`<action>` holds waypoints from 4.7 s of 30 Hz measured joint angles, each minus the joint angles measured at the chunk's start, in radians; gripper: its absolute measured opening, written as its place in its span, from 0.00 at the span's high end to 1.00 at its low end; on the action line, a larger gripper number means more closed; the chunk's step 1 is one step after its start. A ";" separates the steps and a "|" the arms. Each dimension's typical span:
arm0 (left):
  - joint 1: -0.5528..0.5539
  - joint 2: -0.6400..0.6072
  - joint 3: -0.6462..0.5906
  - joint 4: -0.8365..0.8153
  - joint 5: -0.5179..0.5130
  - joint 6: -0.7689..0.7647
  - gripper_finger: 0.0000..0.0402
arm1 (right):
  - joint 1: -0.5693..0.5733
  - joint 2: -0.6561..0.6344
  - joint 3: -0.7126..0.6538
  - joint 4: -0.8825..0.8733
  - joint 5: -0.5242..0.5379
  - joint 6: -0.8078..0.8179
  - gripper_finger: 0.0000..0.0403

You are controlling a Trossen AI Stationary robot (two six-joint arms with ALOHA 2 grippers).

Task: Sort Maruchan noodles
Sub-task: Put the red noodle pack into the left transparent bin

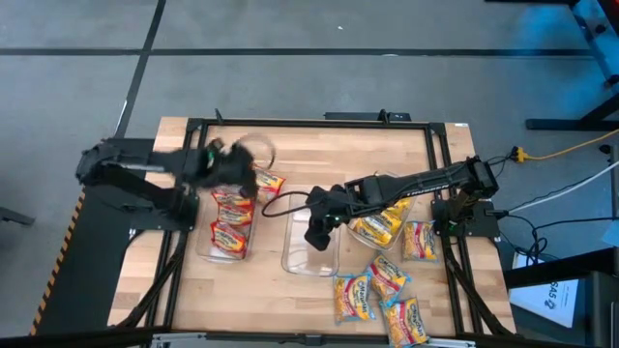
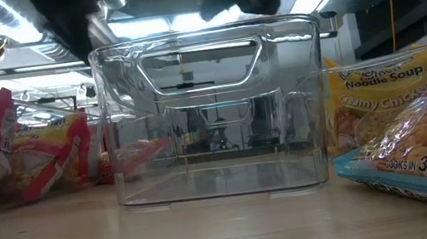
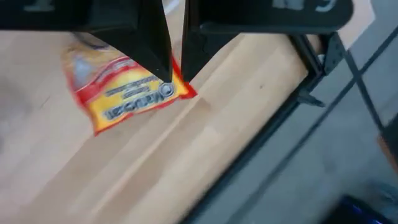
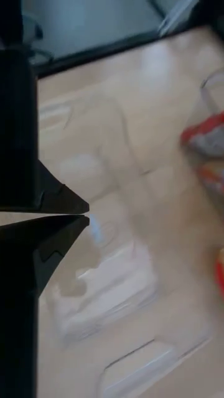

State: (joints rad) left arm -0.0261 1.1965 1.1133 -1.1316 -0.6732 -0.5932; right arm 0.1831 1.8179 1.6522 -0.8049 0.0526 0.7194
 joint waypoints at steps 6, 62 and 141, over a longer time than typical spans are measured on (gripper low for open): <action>0.422 0.080 0.000 0.216 0.445 0.454 0.93 | -0.001 0.000 0.000 0.068 -0.001 -0.067 0.96; 0.536 0.335 -0.001 0.146 0.655 0.818 1.00 | -0.131 0.000 0.000 -0.036 -0.082 -0.172 0.96; -0.562 0.053 0.187 -0.240 0.702 -0.473 1.00 | -0.074 0.000 0.000 -0.043 -0.062 -0.178 0.96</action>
State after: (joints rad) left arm -0.5876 1.2499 1.2999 -1.3716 0.0284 -1.0666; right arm 0.1087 1.8175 1.6524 -0.8480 -0.0093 0.5417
